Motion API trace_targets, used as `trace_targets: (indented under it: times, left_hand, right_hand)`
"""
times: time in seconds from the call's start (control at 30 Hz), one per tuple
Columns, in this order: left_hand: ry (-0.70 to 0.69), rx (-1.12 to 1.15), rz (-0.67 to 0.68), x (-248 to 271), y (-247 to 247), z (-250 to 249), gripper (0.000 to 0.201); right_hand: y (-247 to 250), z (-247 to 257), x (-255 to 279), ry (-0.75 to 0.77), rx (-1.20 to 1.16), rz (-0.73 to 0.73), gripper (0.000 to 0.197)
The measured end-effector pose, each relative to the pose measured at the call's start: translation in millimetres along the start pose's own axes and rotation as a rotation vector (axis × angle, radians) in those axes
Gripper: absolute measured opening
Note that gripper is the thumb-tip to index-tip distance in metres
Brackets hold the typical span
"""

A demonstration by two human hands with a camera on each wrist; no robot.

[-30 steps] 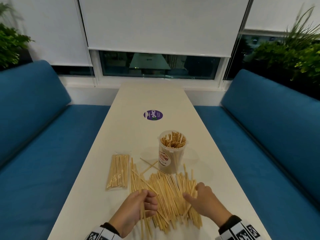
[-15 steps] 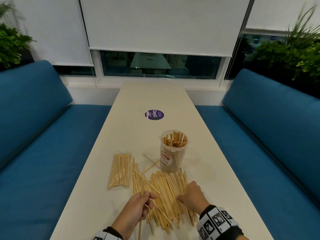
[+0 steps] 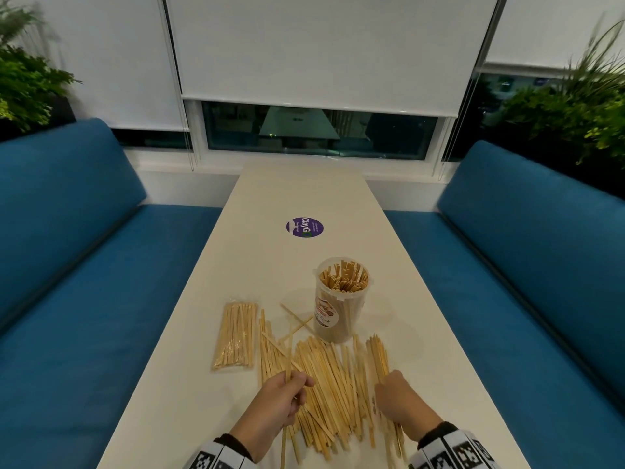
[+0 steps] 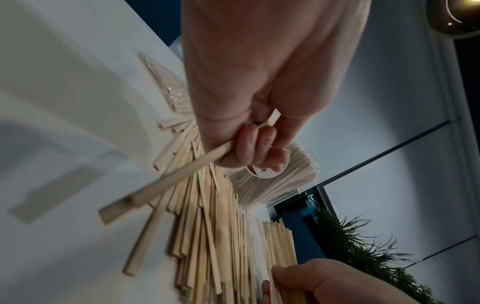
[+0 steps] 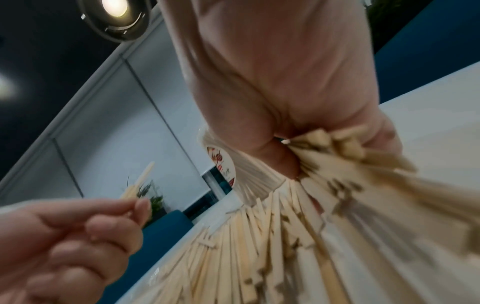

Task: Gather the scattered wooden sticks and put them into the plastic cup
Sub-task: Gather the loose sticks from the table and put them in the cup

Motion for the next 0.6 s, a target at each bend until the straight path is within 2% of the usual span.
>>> trace_targets:
  times: [0.1,0.17,0.3,0.4,0.43,0.5,0.53,0.57,0.6]
  left_hand:
    - [-0.003,-0.013,-0.001,-2.5,-6.3,-4.9,0.024]
    - [-0.008,-0.019,0.005,-4.1,-12.3,-8.1,0.027]
    - [-0.005,-0.078,0.013,-5.5,-24.6,-14.3,0.049]
    - [-0.011,-0.093,0.037,-7.7,-29.8,-17.5,0.056]
    - [-0.018,-0.087,0.042,-8.1,-30.3,-18.1,0.064]
    - [-0.016,-0.071,0.039,-8.9,-30.4,-17.7,0.093]
    - [-0.011,-0.042,0.020,-10.0,-29.3,-17.7,0.101]
    - [-0.018,-0.017,-0.009,-9.8,-29.0,-19.1,0.097]
    - [-0.033,0.008,-0.043,-9.3,-29.0,-20.6,0.081]
  right_hand:
    - [5.5,1.3,6.4,0.045,-0.070,-0.002,0.031]
    - [5.9,14.0,16.6,0.083,-0.158,0.049,0.026]
    - [-4.5,39.4,35.8,0.154,-0.294,0.215,0.012]
    - [-19.4,51.7,46.2,0.270,-0.284,0.272,0.007]
    - [-23.8,54.9,49.3,0.323,-0.246,0.269,0.007]
    - [-31.4,61.5,55.9,0.455,-0.146,0.246,0.016]
    - [-34.6,64.9,59.6,0.514,-0.097,0.231,0.026]
    - [-37.6,68.1,63.0,0.560,-0.061,0.213,0.034]
    - [-40.3,70.7,65.1,0.603,-0.036,0.194,0.038]
Point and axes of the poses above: each hand's wrist, its own x-axis away from the middle knuckle, its own y-axis out of the back of the hand, z = x × y, the point moved 2 cm from there along -x, towards the middle knuckle, and after that the axes turned 6 degrees about -x, right-handed, at the moved point
